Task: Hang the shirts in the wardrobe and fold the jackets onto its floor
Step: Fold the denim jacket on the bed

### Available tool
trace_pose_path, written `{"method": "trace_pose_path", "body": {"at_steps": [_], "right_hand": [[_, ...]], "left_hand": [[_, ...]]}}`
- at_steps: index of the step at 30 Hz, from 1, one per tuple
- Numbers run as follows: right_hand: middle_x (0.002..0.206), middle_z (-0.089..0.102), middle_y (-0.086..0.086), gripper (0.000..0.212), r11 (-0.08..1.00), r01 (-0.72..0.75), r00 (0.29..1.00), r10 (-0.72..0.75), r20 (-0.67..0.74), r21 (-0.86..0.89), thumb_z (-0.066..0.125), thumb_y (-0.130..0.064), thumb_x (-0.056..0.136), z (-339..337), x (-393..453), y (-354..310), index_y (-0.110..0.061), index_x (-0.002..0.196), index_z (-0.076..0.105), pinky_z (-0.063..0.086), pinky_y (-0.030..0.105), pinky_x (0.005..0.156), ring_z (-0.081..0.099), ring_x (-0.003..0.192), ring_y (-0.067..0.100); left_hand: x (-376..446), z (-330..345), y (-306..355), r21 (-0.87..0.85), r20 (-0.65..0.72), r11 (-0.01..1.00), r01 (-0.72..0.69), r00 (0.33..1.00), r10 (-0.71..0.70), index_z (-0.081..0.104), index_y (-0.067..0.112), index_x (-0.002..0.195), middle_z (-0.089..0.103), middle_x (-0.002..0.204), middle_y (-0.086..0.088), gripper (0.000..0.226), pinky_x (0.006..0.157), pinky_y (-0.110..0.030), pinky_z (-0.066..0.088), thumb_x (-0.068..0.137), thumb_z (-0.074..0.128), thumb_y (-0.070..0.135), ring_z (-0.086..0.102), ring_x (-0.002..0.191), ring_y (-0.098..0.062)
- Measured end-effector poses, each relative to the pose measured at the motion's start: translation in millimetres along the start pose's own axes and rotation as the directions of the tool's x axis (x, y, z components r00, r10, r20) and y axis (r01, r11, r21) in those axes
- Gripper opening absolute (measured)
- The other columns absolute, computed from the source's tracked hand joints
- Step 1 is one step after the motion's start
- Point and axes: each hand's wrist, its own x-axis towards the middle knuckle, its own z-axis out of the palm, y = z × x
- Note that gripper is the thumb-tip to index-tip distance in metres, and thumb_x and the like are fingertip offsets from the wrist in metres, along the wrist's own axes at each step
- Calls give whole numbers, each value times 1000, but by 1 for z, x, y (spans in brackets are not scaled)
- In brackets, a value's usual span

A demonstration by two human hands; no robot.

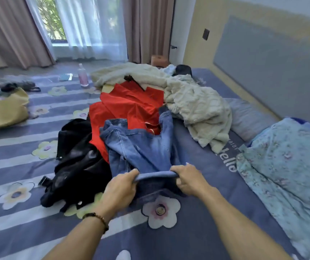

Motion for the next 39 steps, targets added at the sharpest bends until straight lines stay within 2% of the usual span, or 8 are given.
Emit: {"method": "trace_pose_path", "body": {"at_steps": [5, 10, 13, 15, 20, 28, 34, 39], "right_hand": [[52, 38, -6, 45, 936, 12, 998, -31, 48, 352, 65, -30, 94, -95, -86, -79, -22, 54, 47, 26, 25, 51, 33, 48, 5], [70, 58, -10, 17, 917, -65, 982, 128, -137, 394, 77, -33, 84, -173, -171, -120, -21, 79, 66, 41, 18, 63, 52, 66, 2], [85, 61, -10, 20, 854, -63, 840, 324, -435, 516, 70, -34, 87, -179, -213, -140, -22, 100, 59, 48, 28, 79, 59, 82, 10], [86, 66, -5, 21, 783, 49, 778, 360, -516, 620, 67, -37, 84, -166, -240, -152, -20, 95, 61, 52, 34, 79, 62, 83, 13], [82, 63, -15, 21, 815, 43, 970, 104, -219, 578, 68, -23, 75, -121, -284, -178, -36, 87, 57, 46, 17, 68, 60, 77, -5], [53, 44, -16, 43, 691, -72, 726, 531, -438, 719, 54, -15, 97, -147, -300, -166, -23, 57, 42, 30, 25, 53, 38, 56, -1], [90, 67, 8, 14, 905, -373, 743, 424, -517, 206, 59, -23, 89, -224, -297, -212, -12, 83, 62, 44, 31, 66, 63, 88, 28], [99, 68, 5, 14, 934, -356, 775, 306, -554, 17, 62, -12, 81, -252, -319, -226, -15, 92, 70, 50, 32, 70, 63, 90, 24]], "left_hand": [[-53, -104, 5, -173, -84, 985, -7, 996, -8, 40, 19, 62, 53, 62, -3, 41, 60, -38, 38, 96, 56, 36, 53, 65, -30], [-95, -186, 60, -661, 200, 750, 36, 971, 129, 58, 9, 68, 51, 57, 3, 33, 57, -27, 37, 100, 53, 12, 45, 59, -11], [-104, -218, 108, -792, 187, 600, 112, 980, 64, 63, 9, 70, 62, 56, 4, 29, 59, -21, 48, 98, 57, 11, 59, 59, -8], [-109, -227, 135, -756, 212, 645, 114, 974, 75, 64, 8, 71, 65, 65, 0, 29, 71, -25, 49, 98, 57, 16, 61, 72, -12], [-128, -231, 182, -716, 332, 672, 190, 939, 89, 65, 2, 94, 68, 97, -13, 21, 83, -27, 51, 98, 59, 21, 63, 86, -18], [-141, -263, 186, -329, 271, 913, -241, 902, 336, 66, 19, 115, 65, 117, 6, 71, 94, -27, 44, 79, 51, 79, 59, 104, -11], [-186, -253, 205, -89, 146, 866, -491, 854, 499, 51, 31, 121, 66, 109, 3, 52, 79, -31, 48, 73, 69, 41, 63, 101, -21], [-186, -228, 187, 12, -128, 916, -402, 908, 400, 48, 18, 109, 65, 107, -12, 25, 70, -36, 38, 85, 53, 20, 62, 101, -36]]}}
